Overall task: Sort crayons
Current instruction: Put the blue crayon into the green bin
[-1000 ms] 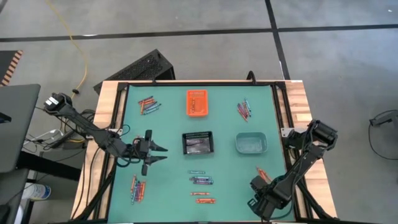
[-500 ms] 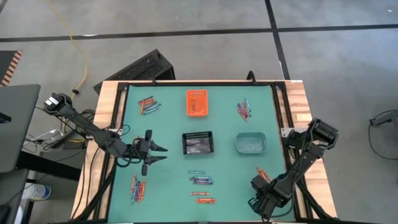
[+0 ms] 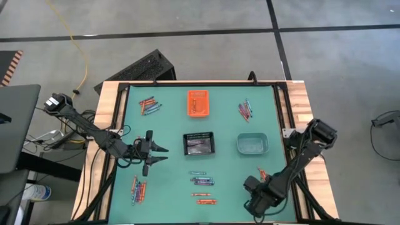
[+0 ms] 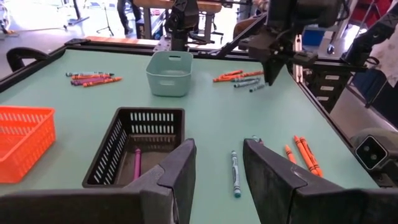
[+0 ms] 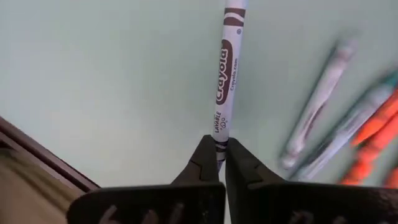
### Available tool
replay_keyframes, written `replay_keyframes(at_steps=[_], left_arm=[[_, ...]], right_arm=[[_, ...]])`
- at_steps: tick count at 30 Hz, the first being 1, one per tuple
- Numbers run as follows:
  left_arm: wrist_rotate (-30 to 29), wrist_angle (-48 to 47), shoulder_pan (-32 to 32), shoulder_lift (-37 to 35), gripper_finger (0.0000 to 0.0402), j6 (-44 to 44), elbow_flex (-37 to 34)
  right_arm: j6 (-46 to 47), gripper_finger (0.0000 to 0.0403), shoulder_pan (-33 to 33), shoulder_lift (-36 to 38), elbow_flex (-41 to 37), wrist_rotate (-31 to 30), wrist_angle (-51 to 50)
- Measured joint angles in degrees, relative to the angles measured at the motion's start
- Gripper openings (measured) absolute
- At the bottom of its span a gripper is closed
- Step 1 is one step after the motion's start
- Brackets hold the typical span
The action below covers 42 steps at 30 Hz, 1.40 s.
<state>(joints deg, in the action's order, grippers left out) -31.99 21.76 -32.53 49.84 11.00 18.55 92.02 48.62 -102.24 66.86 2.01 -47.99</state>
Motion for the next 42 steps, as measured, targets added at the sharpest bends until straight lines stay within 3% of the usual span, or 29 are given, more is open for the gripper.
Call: replay_keyframes(at_steps=[9, 15, 25, 33, 42], left_arm=[[-0.04, -0.02, 0.0, -0.02, 0.0121, 0.04, 0.0], [-0.07, -0.16, 0.0, -0.01, 0.0121, 0.09, 0.02], [-0.13, -1.51, 0.0, -0.01, 0.0121, 0.33, 0.02], [0.28, -1.86, -0.02, -0.01, 0.0121, 0.67, 0.02], [0.31, -3.19, 0.0, 0.0, 0.0121, 0.72, 0.02]], right_arm=[[-19.86, 0.0006, -8.81, 4.62, 8.79, -7.62, -17.58], [-35.58, 0.0006, -15.39, 8.34, 9.78, -9.81, -31.28], [-68.8, 0.0006, -25.35, 8.13, 7.9, -13.08, -34.93], [-71.69, 0.0006, -33.17, 8.17, 2.08, -13.08, -36.78], [-72.73, 0.0026, -35.32, 8.15, -2.0, -12.82, -35.29]])
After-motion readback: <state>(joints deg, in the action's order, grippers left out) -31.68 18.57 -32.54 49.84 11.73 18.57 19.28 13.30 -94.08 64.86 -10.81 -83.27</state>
